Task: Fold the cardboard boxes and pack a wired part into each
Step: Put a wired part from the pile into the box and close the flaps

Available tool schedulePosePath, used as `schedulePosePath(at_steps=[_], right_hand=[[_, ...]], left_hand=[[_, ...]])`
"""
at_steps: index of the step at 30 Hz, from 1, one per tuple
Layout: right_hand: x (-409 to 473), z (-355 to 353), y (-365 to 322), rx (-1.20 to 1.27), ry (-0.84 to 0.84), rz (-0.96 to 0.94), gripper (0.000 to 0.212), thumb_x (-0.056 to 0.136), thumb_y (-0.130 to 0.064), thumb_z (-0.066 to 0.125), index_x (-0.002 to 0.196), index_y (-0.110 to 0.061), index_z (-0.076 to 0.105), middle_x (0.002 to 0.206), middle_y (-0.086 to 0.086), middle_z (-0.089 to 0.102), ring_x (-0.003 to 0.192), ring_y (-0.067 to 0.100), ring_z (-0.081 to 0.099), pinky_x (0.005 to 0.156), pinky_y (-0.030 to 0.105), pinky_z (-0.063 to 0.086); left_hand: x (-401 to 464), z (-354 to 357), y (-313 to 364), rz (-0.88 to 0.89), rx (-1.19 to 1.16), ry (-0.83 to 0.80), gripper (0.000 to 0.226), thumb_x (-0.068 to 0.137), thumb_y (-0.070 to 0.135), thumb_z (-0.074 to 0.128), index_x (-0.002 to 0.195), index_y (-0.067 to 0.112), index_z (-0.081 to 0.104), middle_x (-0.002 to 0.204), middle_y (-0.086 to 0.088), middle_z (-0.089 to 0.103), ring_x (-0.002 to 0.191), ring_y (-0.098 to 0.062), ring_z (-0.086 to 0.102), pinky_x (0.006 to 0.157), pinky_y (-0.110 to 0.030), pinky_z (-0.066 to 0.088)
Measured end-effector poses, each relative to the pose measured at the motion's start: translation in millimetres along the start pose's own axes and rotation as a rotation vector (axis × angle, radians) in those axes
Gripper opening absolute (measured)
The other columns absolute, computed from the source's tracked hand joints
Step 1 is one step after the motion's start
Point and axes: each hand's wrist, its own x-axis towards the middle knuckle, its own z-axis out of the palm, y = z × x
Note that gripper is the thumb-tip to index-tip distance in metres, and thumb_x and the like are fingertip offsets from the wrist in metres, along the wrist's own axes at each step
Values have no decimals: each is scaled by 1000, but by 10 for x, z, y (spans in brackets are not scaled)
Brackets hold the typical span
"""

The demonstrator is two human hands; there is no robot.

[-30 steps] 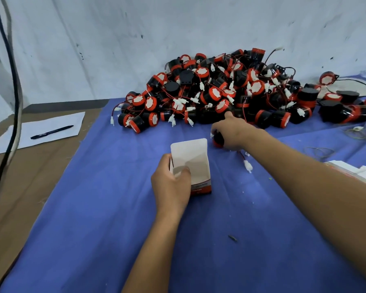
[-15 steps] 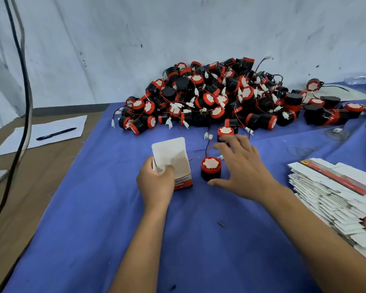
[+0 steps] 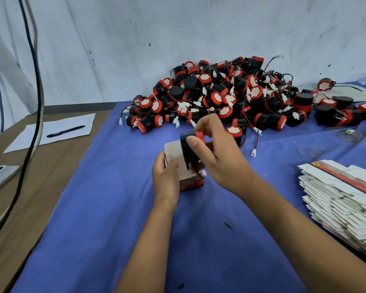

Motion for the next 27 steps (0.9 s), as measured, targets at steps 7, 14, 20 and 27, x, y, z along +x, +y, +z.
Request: schedulePosePath(at_steps=[7,14,20,27], right_hand=[[31,321,-22,-312,-138,46,39,98,-39,64,130,-19,53,121,-1,58,104,20,56,90,38,48],[-78,142,-23,-621,-241,88,33,88,-26,76,120,-27,66,111,-2,51,98,20,54,81,35,49],[-203,217,-51,-845,-303,159,14,95,-19,55,101,-22,68,108,-6,60,108,20,51,82,33,49],[-241,-49,-162,-1094,-222,302,29,93,-29,58,122,-25,59,123,5,46,107,27,46,76,35,44]], left_hand=[[35,-39,-37,-36,-67,-15,35,90,28,45,97,23,79,100,-7,79,96,-29,74,84,-44,59],[53,-29,-89,-3,56,29,33,104,18,39,91,3,65,86,-11,68,82,-24,59,74,-42,50],[-3,-25,-101,85,174,-93,20,100,37,58,91,20,65,81,4,70,74,-14,63,63,-38,54],[-38,19,-117,60,365,-98,21,87,3,60,97,21,63,93,2,74,91,-26,69,78,-48,61]])
